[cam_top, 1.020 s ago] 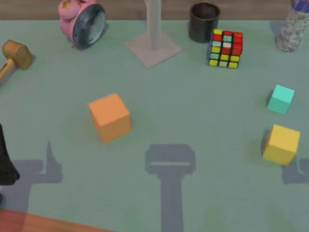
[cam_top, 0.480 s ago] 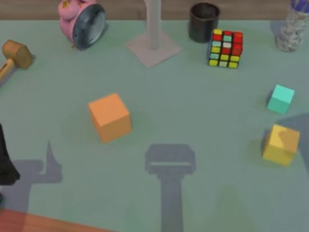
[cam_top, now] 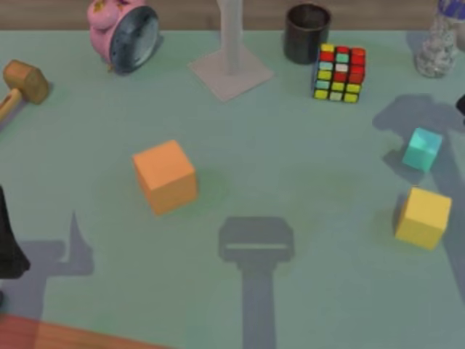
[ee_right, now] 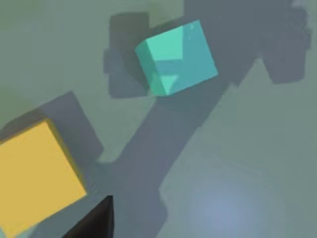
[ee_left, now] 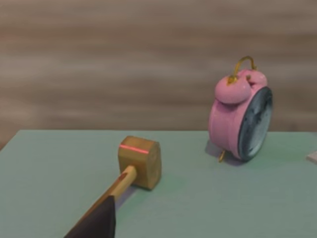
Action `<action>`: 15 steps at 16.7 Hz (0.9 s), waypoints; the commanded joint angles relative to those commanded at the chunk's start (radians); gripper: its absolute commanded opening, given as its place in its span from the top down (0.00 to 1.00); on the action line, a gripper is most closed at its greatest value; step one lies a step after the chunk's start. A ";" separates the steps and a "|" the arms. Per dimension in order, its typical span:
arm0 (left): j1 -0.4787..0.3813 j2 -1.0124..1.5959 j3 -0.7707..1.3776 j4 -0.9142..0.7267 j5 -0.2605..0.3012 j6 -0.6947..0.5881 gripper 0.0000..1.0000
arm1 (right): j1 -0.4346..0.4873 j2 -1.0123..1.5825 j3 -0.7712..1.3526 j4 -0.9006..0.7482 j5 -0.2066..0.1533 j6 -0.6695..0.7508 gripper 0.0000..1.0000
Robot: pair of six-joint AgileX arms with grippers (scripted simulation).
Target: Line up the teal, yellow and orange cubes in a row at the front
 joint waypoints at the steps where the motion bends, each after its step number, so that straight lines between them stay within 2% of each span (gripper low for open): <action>1: 0.000 0.000 0.000 0.000 0.000 0.000 0.00 | 0.005 0.104 0.086 -0.058 0.000 -0.041 0.00; 5: 0.000 0.000 0.000 0.000 0.000 0.000 0.00 | 0.021 0.438 0.390 -0.246 0.001 -0.179 0.00; 9: 0.000 0.000 0.000 0.000 0.000 0.000 0.00 | 0.031 0.642 0.609 -0.358 -0.001 -0.271 0.00; 15: 0.000 0.000 0.000 0.000 0.000 0.000 0.00 | 0.034 0.706 0.675 -0.389 -0.001 -0.299 0.00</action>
